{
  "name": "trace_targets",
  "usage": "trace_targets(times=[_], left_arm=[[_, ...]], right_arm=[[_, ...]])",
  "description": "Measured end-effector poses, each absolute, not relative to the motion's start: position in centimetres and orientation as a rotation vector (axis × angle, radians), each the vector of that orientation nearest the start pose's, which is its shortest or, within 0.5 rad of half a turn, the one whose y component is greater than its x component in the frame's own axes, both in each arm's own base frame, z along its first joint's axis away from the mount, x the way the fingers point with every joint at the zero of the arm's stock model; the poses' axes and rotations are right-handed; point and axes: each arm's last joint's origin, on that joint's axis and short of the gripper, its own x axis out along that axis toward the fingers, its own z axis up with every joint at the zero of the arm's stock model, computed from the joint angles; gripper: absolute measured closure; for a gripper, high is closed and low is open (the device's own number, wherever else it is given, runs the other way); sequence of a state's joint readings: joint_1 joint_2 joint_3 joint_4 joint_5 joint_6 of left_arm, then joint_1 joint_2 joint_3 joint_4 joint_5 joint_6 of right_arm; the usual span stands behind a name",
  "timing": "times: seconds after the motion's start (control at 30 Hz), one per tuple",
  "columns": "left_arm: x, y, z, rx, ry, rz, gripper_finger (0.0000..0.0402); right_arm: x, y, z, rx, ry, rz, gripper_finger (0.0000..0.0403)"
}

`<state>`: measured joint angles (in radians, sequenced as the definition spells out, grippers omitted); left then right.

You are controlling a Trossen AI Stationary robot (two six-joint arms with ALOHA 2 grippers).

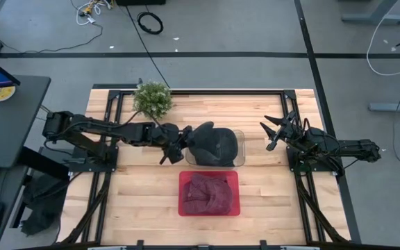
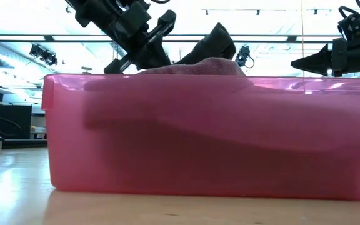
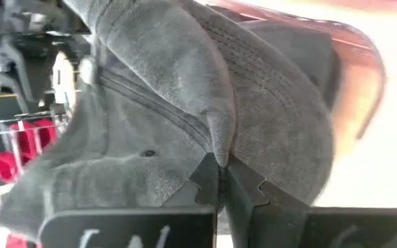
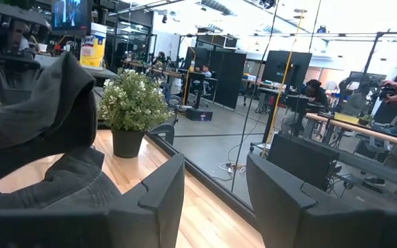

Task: Pick & Place hat
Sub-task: Put the black cap into the transparent bin

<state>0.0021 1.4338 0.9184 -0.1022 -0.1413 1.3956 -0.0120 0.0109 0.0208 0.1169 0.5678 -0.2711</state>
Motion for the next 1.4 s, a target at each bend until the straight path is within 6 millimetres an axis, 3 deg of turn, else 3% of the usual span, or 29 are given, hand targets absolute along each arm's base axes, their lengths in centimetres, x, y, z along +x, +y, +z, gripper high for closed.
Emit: trace_targets(times=[0.3,0.7,0.97,1.17,1.4], left_arm=[[30.9,0.5,24.6,1.36,0.564,-0.261,0.0334],[31.2,0.5,25.2,1.24,0.514,-0.175,0.0296],[32.1,0.7,27.7,0.785,0.248,0.051,0.0305],[32.1,2.1,27.8,0.515,0.235,0.115,0.0318],[33.0,3.1,28.7,0.227,0.284,0.044,0.0329]], right_arm=[[9.2,-1.7,18.0,-0.228,-0.044,-0.592,0.0243],[9.2,-1.7,18.0,-0.228,-0.044,-0.592,0.0243],[9.2,-1.7,18.0,-0.228,-0.044,-0.591,0.0243],[9.2,-1.7,18.0,-0.228,-0.044,-0.592,0.0243],[9.2,-1.7,18.0,-0.228,-0.044,-0.591,0.0243]])
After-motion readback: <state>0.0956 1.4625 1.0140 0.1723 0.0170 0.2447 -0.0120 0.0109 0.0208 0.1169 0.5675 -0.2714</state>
